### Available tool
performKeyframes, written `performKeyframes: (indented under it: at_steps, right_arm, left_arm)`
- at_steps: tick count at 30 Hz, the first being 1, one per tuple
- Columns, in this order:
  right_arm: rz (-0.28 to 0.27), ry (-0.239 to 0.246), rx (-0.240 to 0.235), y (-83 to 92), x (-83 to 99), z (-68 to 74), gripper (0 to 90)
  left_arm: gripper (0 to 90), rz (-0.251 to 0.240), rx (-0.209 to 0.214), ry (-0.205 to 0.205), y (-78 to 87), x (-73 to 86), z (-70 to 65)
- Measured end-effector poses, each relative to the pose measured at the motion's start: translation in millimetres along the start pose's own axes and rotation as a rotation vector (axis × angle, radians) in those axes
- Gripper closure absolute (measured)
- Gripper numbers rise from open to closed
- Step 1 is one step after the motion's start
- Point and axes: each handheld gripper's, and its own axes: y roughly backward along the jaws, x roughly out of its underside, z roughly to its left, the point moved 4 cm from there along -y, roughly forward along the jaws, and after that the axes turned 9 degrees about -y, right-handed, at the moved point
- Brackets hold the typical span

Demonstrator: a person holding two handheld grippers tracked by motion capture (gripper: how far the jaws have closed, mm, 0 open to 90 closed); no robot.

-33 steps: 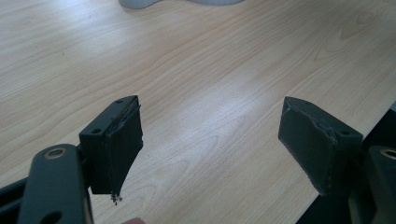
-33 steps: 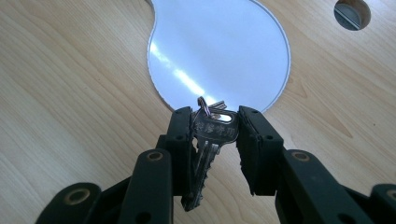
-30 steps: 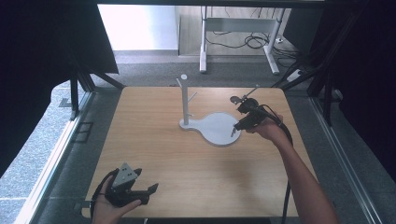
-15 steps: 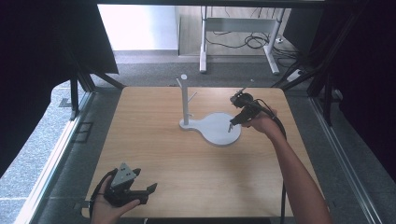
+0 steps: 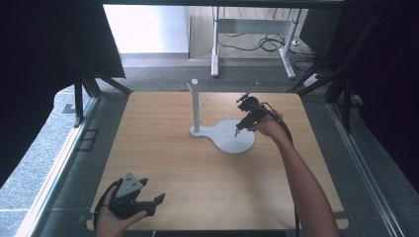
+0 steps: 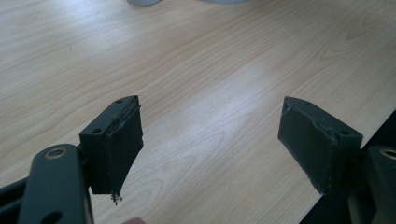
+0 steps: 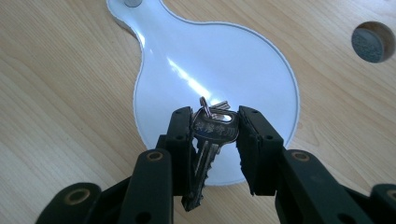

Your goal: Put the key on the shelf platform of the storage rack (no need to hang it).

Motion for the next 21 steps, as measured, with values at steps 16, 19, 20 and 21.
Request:
performKeyframes:
  at_steps: [16,19,20,21]
  right_arm:
    - [0.009,0.002,-0.013,-24.7,-9.5,7.9,67.0]
    - [0.021,0.007,-0.008,-30.7,-8.5,7.2,67.0]
    - [0.021,0.006,-0.007,-32.2,-8.0,6.5,67.0]
    - [0.023,0.000,-0.007,-33.9,-7.5,6.2,67.0]
  left_arm:
    - [22.4,-0.002,-0.006,0.003,1.9,1.1,1.3]
    - [22.4,-0.003,-0.005,0.002,1.8,1.2,1.0]
    - [22.4,-0.003,-0.005,0.001,1.7,1.2,1.0]
    - [22.4,-0.003,-0.004,0.001,1.6,1.2,0.9]
